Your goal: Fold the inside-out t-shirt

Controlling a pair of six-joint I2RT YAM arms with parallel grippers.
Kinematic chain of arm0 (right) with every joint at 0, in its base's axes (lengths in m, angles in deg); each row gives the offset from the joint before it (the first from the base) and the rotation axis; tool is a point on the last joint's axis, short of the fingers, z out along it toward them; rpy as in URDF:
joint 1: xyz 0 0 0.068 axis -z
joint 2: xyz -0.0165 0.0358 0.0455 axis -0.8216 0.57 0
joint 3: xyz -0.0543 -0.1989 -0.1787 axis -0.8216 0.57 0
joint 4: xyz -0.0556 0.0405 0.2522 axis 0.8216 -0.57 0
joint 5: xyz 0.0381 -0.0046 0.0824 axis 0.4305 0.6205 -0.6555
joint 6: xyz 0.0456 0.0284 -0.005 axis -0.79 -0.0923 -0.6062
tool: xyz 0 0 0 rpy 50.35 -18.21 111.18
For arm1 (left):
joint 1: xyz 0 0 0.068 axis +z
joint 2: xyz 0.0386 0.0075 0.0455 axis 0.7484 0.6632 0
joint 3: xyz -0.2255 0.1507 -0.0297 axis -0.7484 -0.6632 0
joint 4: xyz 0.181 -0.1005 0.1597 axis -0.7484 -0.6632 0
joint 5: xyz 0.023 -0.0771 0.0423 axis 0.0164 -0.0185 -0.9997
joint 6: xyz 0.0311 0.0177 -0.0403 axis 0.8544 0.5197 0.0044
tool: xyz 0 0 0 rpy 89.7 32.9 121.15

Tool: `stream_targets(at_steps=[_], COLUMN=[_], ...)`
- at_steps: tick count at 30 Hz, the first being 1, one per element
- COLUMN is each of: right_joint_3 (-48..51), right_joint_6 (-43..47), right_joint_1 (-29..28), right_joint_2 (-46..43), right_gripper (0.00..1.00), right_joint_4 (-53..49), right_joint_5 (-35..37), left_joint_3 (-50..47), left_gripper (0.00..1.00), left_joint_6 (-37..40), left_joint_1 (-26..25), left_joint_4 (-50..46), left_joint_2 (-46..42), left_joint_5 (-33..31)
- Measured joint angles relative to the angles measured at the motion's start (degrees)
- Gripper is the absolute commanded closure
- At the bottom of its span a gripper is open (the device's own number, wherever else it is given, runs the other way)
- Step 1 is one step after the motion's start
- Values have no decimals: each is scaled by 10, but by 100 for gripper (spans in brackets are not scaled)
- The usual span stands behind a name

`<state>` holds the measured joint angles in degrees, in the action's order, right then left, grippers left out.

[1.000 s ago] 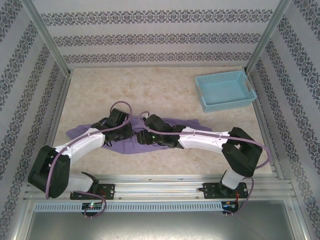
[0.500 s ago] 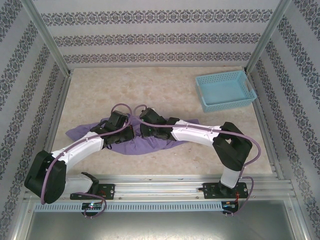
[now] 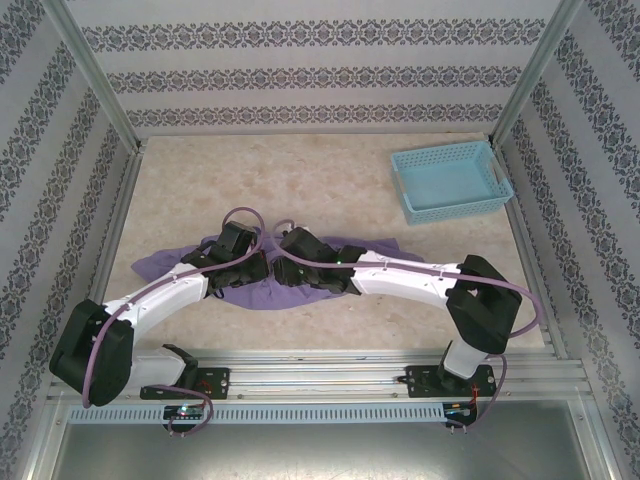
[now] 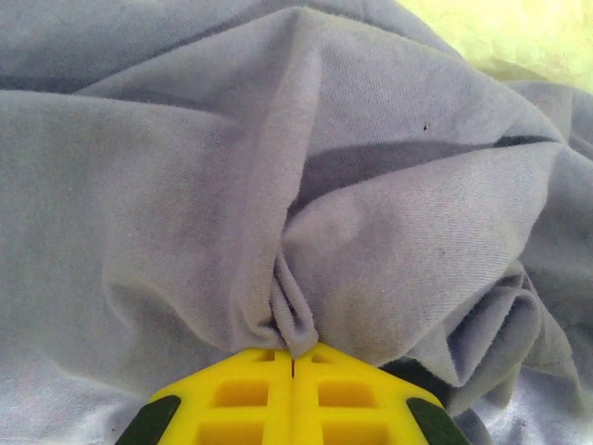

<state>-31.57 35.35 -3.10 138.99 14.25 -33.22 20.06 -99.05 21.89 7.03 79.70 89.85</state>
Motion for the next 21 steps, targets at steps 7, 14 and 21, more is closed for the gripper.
stream_targets(at_steps=[7,14,21], right_joint_3=[0,-19,-29], right_joint_6=[-37,-56,-65], right_joint_1=[3,13,27], right_joint_2=[58,85,100], right_gripper=[61,53,58], right_joint_4=[-1,6,18], right_joint_5=[-2,0,0], left_joint_3=[0,-16,-28], left_gripper=[98,97,98], left_joint_6=[-7,-19,-24], left_joint_1=[0,0,-1], left_joint_4=[7,25,31], left_joint_2=[0,-12,-24], left_joint_5=[4,11,17])
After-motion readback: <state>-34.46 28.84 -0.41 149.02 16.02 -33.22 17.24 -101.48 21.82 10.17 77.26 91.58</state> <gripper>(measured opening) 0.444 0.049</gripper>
